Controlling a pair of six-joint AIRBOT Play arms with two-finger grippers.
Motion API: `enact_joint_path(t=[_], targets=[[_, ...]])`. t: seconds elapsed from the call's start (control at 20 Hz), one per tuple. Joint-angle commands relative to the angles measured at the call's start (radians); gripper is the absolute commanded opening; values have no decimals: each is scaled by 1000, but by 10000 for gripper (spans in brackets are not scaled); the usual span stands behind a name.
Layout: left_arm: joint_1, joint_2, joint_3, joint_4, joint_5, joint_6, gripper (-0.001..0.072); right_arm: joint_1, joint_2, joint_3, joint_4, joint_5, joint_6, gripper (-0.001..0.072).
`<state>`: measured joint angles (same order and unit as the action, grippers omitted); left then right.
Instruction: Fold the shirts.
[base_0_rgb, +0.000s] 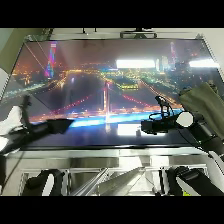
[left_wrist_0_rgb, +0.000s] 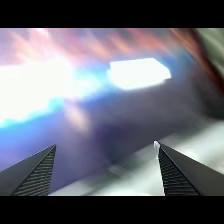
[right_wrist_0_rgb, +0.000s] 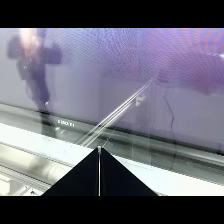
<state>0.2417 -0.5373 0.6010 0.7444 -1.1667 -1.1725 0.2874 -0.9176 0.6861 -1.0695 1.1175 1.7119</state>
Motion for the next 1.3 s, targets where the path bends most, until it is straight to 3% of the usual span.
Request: enact_joint_path(t=[0.0, 0.1, 0.2, 0.35, 0.6, 0.85, 0.9, 0.95, 1.0, 1.1, 1.25], targets=[[225, -44, 183, 444, 61, -149, 720, 1, 1, 0, 0, 1, 0, 18], [430, -122, 253, 650, 46, -302, 720, 1, 1, 0, 0, 0, 0, 18], [558, -225, 270, 671, 71, -385, 720, 1, 0, 0, 0, 0, 0, 18], [600, -393, 271, 698, 86, -372, 720, 1, -2, 0, 0, 0, 0, 18], [602, -624, 274, 903, 194, -373, 720, 1, -5, 0, 1, 0, 0, 18], [591, -830, 380, 901, 161, -373, 720, 1, -5, 0, 1, 0, 0, 18], [583, -866, 420, 901, 113, -373, 660, 1, -5, 0, 1, 0, 0, 18], [574, -893, 457, 903, 58, -373, 424, 1, -5, 0, 0, 0, 0, 18], [560, -917, 498, 901, -2, -373, 64, 1, -5, 0, 1, 1, 0, 18], [525, -933, 562, 848, -90, -338, 22, 1, -5, 0, 0, 0, 0, 18], [446, -901, 655, 526, -165, -232, 19, 1, -5, 0, 0, 1, 0, 18]])
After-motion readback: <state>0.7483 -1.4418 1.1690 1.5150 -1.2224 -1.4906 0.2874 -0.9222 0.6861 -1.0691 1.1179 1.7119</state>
